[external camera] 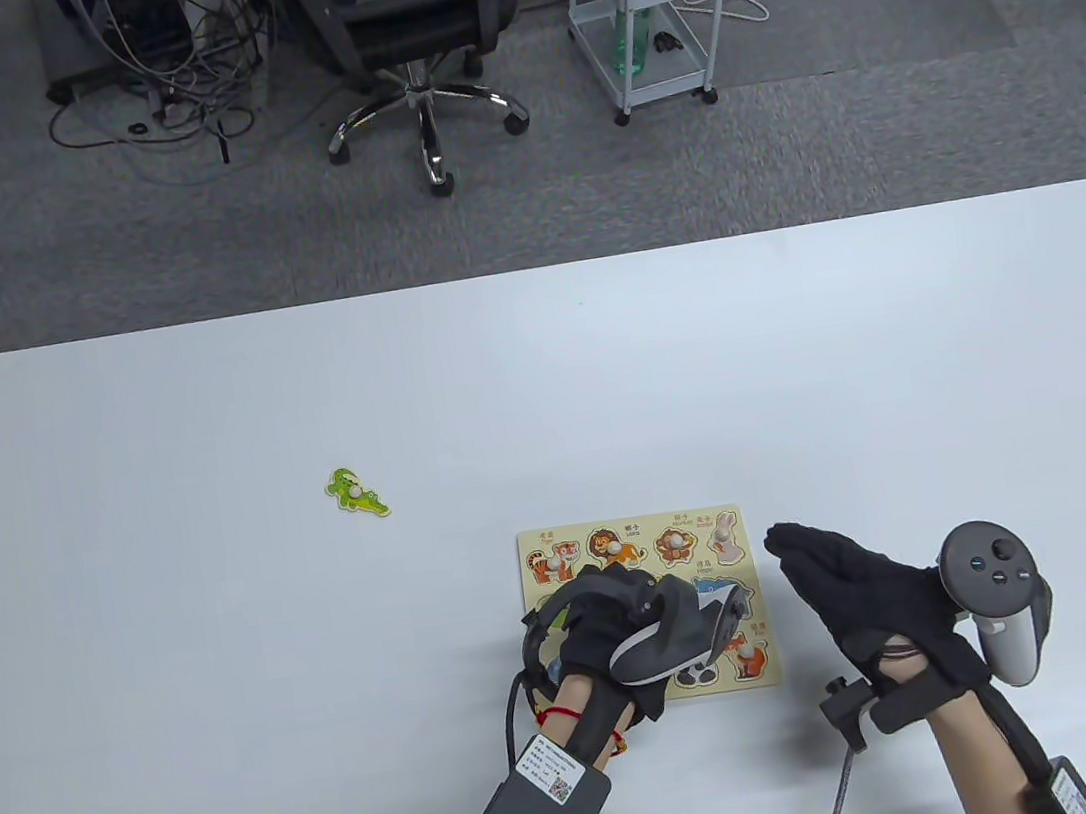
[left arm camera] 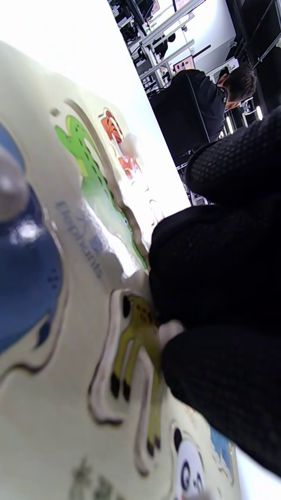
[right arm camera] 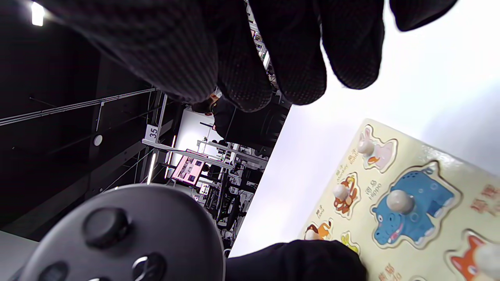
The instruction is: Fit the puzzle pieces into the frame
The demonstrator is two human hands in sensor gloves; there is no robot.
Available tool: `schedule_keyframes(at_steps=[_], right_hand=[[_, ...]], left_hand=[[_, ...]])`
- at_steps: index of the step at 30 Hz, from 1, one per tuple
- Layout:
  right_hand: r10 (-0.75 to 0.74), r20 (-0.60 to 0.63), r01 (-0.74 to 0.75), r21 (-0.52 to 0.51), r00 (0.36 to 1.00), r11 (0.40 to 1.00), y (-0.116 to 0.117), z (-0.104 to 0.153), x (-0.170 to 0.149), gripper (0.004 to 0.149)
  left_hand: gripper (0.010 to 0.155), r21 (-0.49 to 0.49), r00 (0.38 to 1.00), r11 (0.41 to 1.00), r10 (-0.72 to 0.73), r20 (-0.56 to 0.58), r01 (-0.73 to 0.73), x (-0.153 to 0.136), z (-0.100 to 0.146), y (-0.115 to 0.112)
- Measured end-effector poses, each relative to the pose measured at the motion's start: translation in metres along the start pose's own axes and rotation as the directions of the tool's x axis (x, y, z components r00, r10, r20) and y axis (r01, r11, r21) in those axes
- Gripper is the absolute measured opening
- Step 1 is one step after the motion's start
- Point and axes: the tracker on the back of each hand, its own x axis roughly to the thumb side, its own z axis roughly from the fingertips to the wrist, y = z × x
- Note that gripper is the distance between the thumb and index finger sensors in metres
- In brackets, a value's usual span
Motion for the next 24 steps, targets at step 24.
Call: schedule_keyframes(at_steps=[24], right_hand=[[0.055,0.026,-0.055,0.012,0.998,0.998,0.006,0.003,0.008,0.052]], left_hand=[[0.052,0.13,0.985,0.991,0.06,-0.164,-0.039,-0.109,0.022,0.032]])
